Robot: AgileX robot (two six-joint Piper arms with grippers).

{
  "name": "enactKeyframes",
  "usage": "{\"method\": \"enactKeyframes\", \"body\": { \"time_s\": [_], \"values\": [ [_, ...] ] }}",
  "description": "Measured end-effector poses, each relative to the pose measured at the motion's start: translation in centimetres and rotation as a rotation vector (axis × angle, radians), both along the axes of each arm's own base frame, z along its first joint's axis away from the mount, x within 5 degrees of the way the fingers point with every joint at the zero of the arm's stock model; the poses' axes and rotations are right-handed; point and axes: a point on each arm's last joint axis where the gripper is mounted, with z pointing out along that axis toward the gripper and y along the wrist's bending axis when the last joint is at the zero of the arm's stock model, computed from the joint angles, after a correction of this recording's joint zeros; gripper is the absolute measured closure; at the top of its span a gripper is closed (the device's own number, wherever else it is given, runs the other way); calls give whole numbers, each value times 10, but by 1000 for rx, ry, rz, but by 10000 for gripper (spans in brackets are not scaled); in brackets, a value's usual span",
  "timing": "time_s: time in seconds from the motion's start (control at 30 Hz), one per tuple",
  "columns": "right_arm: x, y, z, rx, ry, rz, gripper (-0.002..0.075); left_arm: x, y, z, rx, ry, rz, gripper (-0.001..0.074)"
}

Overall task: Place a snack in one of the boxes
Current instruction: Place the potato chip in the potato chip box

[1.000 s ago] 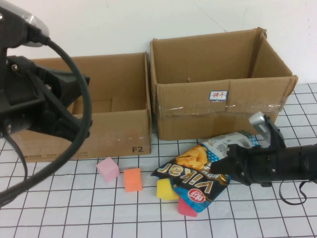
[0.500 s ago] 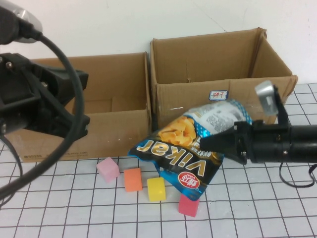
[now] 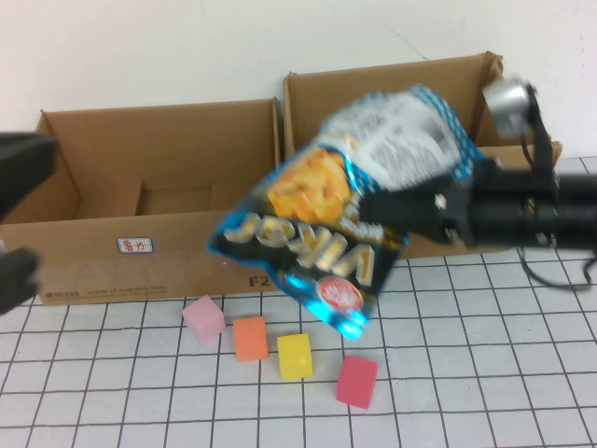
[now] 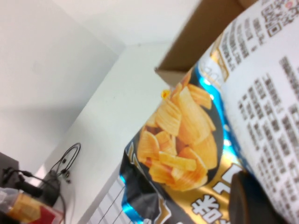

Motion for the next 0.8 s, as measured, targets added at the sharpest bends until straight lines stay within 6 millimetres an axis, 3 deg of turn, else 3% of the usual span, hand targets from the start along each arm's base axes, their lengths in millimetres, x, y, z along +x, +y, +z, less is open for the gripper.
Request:
{"method": "enactKeyframes", "body": {
  "time_s": [0.17, 0.37, 0.63, 0.8],
  "values": [
    [24, 30, 29, 0, -152, 27, 683, -20, 15, 1, 12, 26, 31, 736],
    [60, 72, 47, 20, -270, 56, 685, -36, 26, 1, 9, 33, 39, 736],
    [106, 119, 35, 43, -312, 51, 685, -43, 32, -3, 47, 72, 54, 736],
    [123, 141, 22, 77, -270, 53, 689, -44, 33, -6, 67, 98, 61, 736]
  ]
}}
